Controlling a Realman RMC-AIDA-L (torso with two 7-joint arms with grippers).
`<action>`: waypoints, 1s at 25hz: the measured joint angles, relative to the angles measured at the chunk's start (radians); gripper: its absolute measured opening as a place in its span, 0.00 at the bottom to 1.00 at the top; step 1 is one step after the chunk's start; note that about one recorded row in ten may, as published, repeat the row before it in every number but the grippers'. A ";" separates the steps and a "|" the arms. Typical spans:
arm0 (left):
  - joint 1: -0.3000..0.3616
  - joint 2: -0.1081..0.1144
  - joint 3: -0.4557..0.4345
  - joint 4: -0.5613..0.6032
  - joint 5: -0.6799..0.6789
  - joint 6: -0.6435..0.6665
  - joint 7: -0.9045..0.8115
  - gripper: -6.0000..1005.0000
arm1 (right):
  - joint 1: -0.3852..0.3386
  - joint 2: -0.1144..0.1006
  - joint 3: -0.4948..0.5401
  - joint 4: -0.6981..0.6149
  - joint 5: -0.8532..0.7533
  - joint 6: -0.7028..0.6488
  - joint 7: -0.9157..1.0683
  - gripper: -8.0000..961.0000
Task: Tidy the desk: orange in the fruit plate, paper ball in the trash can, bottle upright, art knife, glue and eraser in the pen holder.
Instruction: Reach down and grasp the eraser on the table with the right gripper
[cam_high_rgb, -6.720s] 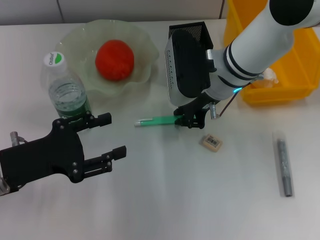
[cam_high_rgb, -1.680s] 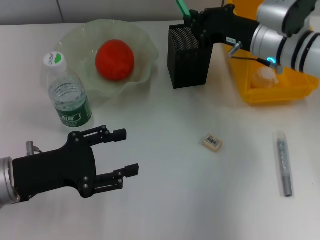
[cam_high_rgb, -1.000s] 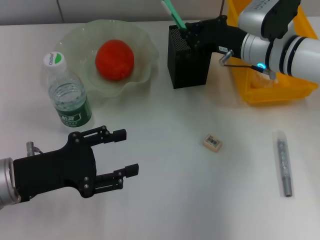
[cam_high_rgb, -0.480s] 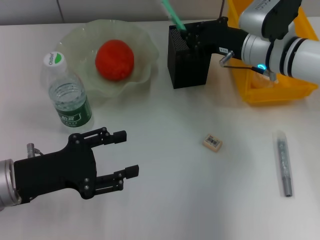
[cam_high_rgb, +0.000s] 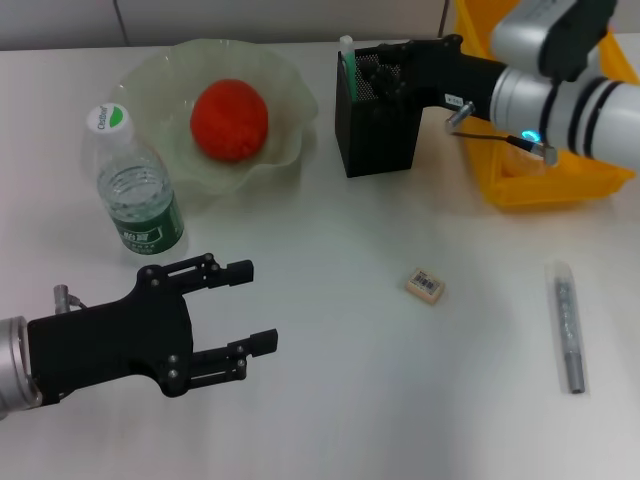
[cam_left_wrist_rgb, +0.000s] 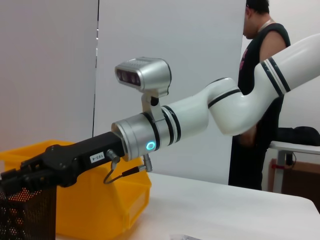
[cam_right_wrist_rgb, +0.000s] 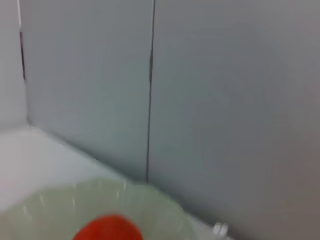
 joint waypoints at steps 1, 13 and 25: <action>0.000 0.000 0.000 0.000 0.000 0.000 0.000 0.73 | 0.000 0.000 0.000 0.000 0.000 0.000 0.000 0.27; 0.005 0.006 -0.008 0.004 0.000 0.023 0.000 0.73 | -0.533 -0.011 -0.073 -0.835 -0.062 0.187 0.567 0.56; 0.000 -0.001 -0.009 -0.001 0.000 0.018 0.024 0.73 | -0.396 -0.009 -0.418 -1.440 -1.165 0.529 1.527 0.87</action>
